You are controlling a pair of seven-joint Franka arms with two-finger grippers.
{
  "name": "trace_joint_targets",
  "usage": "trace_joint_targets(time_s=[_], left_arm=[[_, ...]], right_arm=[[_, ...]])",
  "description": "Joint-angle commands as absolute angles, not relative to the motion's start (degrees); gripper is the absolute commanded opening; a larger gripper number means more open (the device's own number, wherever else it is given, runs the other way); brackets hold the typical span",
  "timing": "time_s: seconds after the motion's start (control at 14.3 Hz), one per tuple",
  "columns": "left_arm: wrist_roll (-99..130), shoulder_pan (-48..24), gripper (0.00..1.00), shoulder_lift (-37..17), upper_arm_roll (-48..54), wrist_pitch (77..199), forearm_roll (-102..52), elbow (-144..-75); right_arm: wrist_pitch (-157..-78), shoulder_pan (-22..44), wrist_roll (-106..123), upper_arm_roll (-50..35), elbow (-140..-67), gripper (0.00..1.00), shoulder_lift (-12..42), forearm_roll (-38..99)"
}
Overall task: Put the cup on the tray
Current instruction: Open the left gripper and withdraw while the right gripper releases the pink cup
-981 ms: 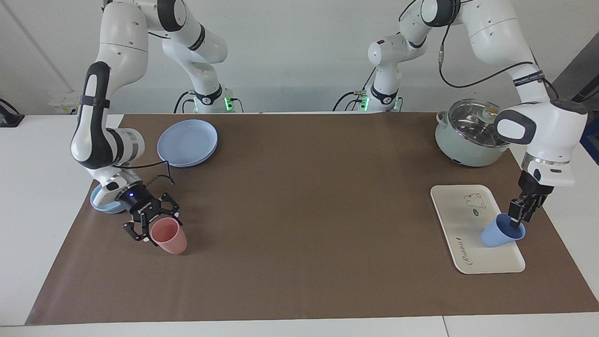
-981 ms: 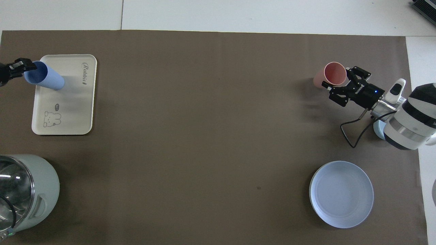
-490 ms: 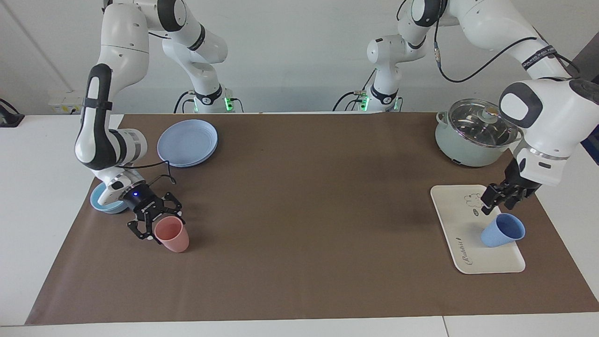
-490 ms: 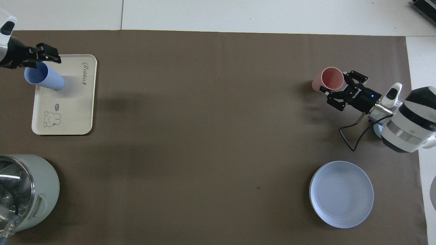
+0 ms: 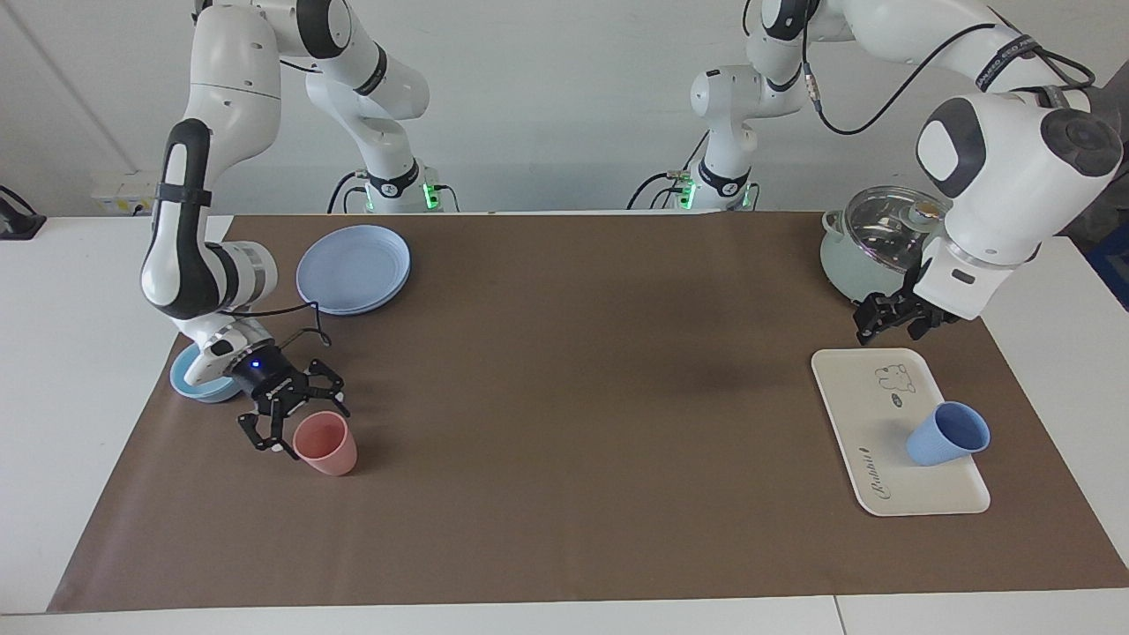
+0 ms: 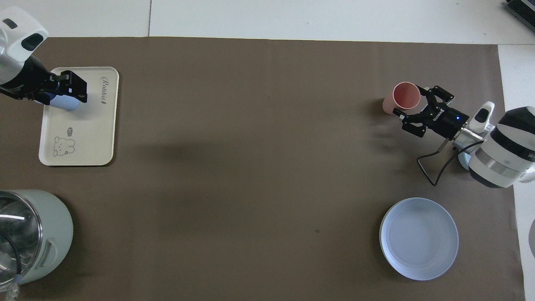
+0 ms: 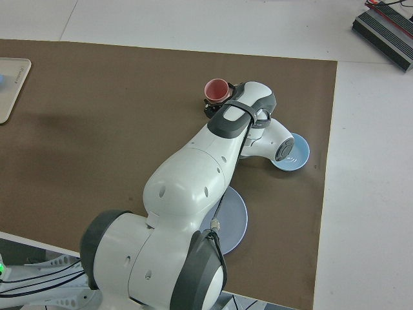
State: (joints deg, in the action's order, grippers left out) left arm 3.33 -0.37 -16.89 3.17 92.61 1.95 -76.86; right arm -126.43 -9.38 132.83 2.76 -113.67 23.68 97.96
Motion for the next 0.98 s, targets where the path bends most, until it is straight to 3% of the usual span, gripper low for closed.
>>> trace_joint_targets(time_s=[0.0, 0.21, 0.49, 0.91], left_arm=[[3.2, -1.0, 1.00, -11.1, 2.7, 91.2, 3.3, -81.2], [2.9, -0.9, 1.00, -6.7, 2.9, 91.2, 3.2, -85.2], [2.9, -0.5, 1.00, -6.6, 2.8, 92.1, 3.0, -85.3], [3.3, 0.1, 1.00, -5.4, 2.5, 96.9, 2.6, -88.9]], right_arm=[[-128.0, -9.5, 133.7, 2.5, -114.1, 1.00, 21.3, 98.9], [-135.6, -6.3, 126.2, 2.4, -114.2, 1.00, 16.5, 95.3], [-143.2, -2.0, 106.5, 2.4, -114.1, 1.00, 11.3, 83.5], [-143.6, -1.0, 87.1, 2.5, -111.9, 1.00, 8.5, 65.3]])
